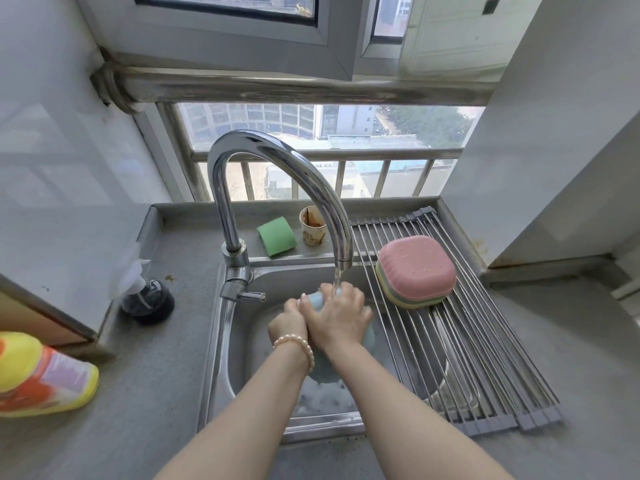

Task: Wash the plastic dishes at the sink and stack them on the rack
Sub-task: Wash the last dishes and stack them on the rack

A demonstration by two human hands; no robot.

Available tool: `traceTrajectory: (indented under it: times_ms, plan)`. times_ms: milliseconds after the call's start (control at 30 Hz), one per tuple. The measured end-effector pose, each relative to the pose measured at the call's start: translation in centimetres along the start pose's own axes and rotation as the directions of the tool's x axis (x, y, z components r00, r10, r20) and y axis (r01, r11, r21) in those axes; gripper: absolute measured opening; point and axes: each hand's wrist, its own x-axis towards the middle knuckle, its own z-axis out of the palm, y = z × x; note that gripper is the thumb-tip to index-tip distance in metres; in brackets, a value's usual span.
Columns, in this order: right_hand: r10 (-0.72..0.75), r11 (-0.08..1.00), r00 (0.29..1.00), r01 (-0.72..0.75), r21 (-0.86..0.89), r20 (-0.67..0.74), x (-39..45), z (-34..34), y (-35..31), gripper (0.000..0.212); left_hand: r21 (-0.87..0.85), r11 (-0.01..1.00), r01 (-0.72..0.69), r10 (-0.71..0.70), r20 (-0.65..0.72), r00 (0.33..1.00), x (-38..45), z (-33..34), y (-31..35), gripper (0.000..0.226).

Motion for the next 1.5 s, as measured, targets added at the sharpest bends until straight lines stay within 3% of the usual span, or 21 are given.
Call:
traceTrajectory:
  times_ms: [67,167,233,300,367,400,467,533,633,767,867,967,1033,1133,1267,1367,1433,1500]
  plan:
    - [0.123,0.979,0.99,-0.134,0.156,0.075,1.1,-0.8,-0.1,0.054,0.044,0.996,-0.078,0.08,-0.049,0.996,-0.2,0.0,-0.3,0.043]
    - [0.249,0.901,0.953,-0.294,0.32,0.174,2.8,-1.7,0.1,0.036,-0.004,0.996,-0.089,0.088,-0.097,0.991,-0.7,0.0,-0.2,0.04]
    - [0.274,0.846,0.948,-0.318,0.427,0.163,3.6,-2.0,0.7,0.022,-0.065,0.996,-0.058,0.051,-0.107,0.993,-0.9,0.0,-0.5,0.04]
    - [0.257,0.827,0.961,-0.273,0.491,0.1,3.5,-1.8,1.0,0.028,-0.13,0.991,0.009,-0.022,-0.092,0.996,-1.0,-0.1,-0.8,0.04]
    - [0.184,0.899,0.98,-0.139,0.415,-0.071,2.5,-0.8,0.6,0.029,-0.258,0.959,0.117,-0.142,-0.078,0.987,-1.0,-0.1,-0.8,0.038]
    - [0.117,0.946,0.98,-0.059,0.319,-0.163,1.5,-0.1,0.2,0.039,-0.324,0.932,0.16,-0.196,-0.08,0.977,-0.9,0.0,-0.6,0.038]
    - [-0.024,0.992,0.978,0.05,0.119,-0.207,-0.5,0.8,-0.1,0.072,-0.397,0.895,0.203,-0.245,-0.057,0.968,-0.7,0.0,-0.4,0.037]
    - [-0.057,0.998,0.994,0.058,0.012,-0.088,-1.1,0.9,0.2,0.087,-0.442,0.864,0.242,-0.279,-0.02,0.96,-0.5,0.3,-0.7,0.034]
    - [0.011,1.0,1.0,-0.011,-0.019,-0.005,-0.9,0.1,1.2,0.078,-0.484,0.829,0.278,-0.304,0.027,0.952,-0.3,0.5,-1.1,0.029]
    - [0.103,0.981,0.99,-0.116,0.153,0.092,1.0,-1.7,3.2,0.071,-0.493,0.823,0.284,-0.241,0.15,0.959,1.1,0.1,-1.3,0.021]
    - [0.097,0.93,0.974,-0.162,0.329,0.204,2.8,-2.8,4.3,0.063,-0.461,0.829,0.316,-0.241,0.216,0.946,2.7,0.0,-1.9,0.034]
    - [0.136,0.905,0.959,-0.222,0.363,0.248,3.8,-3.0,4.5,0.074,-0.286,0.948,0.136,-0.122,0.066,0.99,1.8,0.4,-1.5,0.052]
    - [0.191,0.883,0.956,-0.267,0.386,0.224,3.9,-3.0,4.6,0.077,0.006,0.988,-0.155,0.155,-0.035,0.987,0.3,1.0,-1.6,0.062]
    - [0.262,0.865,0.956,-0.294,0.407,0.135,3.7,-2.9,4.6,0.062,0.335,0.838,-0.43,0.454,0.007,0.891,-2.4,1.6,-2.7,0.09]
    - [0.371,0.797,0.925,-0.361,0.485,0.078,3.1,-3.0,4.9,0.051,0.559,0.638,-0.53,0.553,0.147,0.82,-3.1,2.4,-3.7,0.1]
    - [0.38,0.776,0.923,-0.354,0.521,0.061,2.7,-3.2,5.1,0.05,0.594,0.562,-0.576,0.571,0.226,0.789,-2.6,2.2,-2.9,0.09]
    - [0.33,0.785,0.943,-0.303,0.541,0.049,2.5,-3.5,4.9,0.048,0.485,0.682,-0.547,0.5,0.237,0.833,-1.7,1.8,-2.5,0.085]
    - [0.243,0.802,0.969,-0.226,0.553,0.044,2.9,-3.7,4.8,0.044,0.26,0.874,-0.41,0.367,0.199,0.909,-1.0,1.4,-1.7,0.091]
